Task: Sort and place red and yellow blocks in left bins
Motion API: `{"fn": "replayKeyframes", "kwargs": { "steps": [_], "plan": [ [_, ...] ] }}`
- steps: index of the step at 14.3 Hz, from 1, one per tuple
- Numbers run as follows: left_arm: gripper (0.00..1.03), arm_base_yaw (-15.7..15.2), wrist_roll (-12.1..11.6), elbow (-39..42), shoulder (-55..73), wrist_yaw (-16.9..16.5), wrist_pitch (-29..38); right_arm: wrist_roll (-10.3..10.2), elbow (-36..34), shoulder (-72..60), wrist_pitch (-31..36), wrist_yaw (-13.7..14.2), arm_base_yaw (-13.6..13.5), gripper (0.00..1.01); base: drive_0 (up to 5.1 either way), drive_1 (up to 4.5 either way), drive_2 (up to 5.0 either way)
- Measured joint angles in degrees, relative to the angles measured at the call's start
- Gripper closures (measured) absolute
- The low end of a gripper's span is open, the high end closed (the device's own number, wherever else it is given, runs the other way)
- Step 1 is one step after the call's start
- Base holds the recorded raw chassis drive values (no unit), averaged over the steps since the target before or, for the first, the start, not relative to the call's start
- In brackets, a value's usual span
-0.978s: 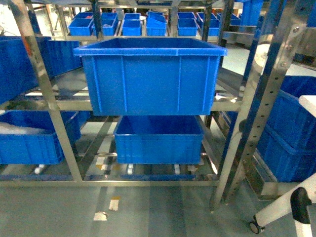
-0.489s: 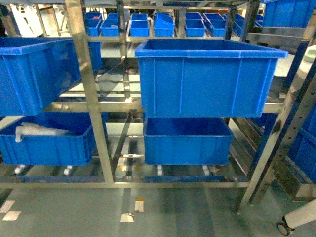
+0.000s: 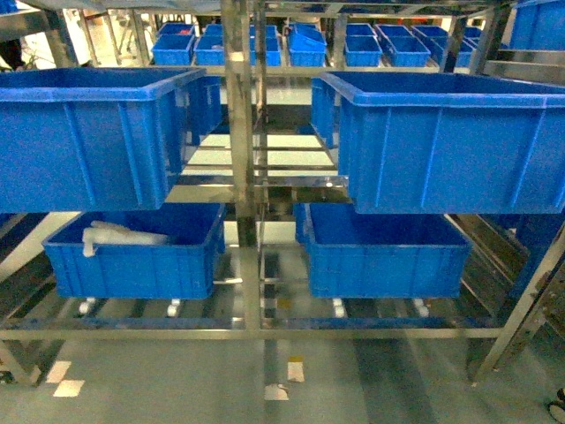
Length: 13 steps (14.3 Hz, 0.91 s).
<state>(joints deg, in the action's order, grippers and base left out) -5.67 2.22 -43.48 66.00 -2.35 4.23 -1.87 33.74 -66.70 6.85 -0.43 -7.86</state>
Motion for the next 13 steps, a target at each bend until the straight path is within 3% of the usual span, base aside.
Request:
{"fn": "replayKeyframes", "kwargs": {
  "steps": [4,13],
  "plan": [
    [0.76,-0.11,0.0,0.0,0.04,0.35,-0.02,0.0,0.0,-0.09,-0.5,-0.24,-0.31,0.74,-5.0,2.39,2.4],
    [0.76,-0.07,0.0,-0.02,-0.11,0.24,0.13,0.0,0.04,0.04,0.02,-0.17,-0.22,0.74,-0.3,3.86,-4.5]
  ]
}}
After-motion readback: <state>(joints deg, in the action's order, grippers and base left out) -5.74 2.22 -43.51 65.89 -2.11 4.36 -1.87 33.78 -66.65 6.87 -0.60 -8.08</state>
